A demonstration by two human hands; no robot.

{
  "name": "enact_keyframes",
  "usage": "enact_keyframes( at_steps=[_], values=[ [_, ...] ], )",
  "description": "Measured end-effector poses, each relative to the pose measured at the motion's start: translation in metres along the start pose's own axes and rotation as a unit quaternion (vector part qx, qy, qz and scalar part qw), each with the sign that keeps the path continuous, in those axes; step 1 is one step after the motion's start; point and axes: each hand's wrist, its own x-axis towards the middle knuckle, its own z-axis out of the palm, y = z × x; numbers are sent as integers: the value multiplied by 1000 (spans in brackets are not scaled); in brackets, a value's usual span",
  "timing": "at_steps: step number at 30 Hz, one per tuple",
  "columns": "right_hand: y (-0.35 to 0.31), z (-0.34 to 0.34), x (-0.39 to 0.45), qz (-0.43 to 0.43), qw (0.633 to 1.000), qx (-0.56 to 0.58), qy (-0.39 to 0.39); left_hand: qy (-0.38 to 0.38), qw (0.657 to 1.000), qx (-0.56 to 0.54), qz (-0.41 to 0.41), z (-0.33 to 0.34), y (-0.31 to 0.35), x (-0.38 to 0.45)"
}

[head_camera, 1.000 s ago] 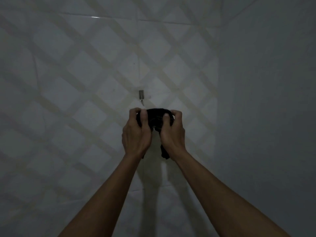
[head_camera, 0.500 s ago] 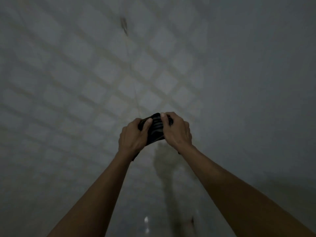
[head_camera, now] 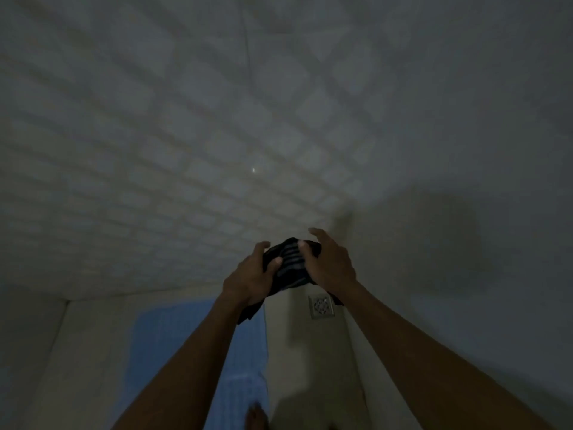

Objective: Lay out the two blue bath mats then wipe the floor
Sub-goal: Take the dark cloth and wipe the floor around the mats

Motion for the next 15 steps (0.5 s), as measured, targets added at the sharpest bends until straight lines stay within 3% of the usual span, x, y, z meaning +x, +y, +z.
enact_keyframes(
  at_steps=[5,10,15],
  values=[
    [49,74,11,18,996,-17,-83,-16,999,5,-50,31,-91,18],
    [113,169,42,55,988,-94,-108,-75,991,78,-76,74,-185,63],
    [214,270,78,78,979,-143,-120,-109,986,80,-100,161,-279,113]
  ],
)
